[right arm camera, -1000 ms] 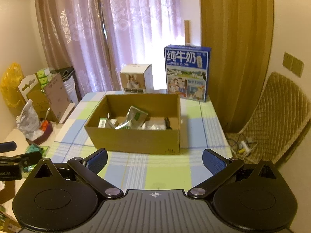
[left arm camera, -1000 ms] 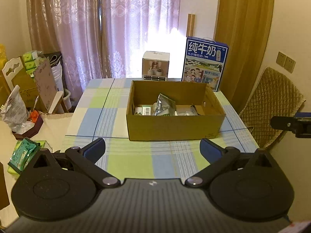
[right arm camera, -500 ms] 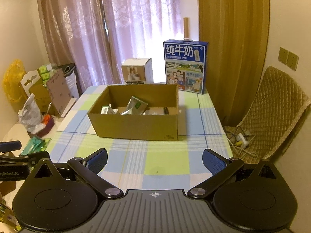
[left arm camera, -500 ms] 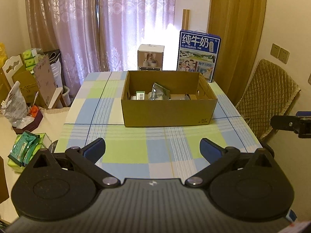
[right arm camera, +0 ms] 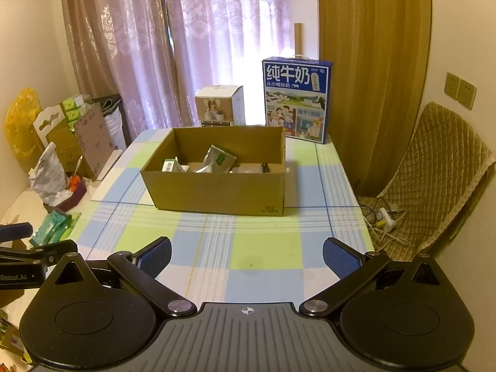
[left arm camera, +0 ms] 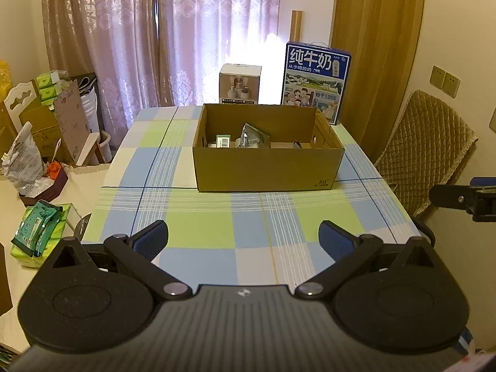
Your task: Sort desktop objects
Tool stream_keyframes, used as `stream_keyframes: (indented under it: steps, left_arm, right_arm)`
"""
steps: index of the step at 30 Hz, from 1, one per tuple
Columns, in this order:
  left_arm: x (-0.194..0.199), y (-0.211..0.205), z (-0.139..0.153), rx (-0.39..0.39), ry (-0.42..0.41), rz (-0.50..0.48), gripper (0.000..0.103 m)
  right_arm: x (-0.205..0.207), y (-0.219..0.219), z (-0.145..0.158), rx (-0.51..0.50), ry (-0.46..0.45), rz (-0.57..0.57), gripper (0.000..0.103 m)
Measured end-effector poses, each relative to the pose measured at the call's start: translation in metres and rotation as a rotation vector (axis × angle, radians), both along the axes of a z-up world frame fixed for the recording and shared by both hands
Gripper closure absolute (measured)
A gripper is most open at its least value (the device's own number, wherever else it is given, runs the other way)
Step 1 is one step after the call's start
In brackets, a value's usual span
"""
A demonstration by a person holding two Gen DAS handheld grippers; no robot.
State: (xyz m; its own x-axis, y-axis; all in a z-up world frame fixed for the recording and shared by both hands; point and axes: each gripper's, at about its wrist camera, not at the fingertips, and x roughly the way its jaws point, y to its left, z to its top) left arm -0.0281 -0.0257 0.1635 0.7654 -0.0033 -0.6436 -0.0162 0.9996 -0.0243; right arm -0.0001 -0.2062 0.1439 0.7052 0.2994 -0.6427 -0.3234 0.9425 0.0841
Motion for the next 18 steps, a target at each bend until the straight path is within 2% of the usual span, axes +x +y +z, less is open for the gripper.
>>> stream_keyframes:
  steps: [18]
  left_arm:
    - [0.01,0.006,-0.003,0.001,0.006,0.008,0.001]
  right_arm:
    - [0.008,0.003,-0.008,-0.017,0.011,0.009,0.002]
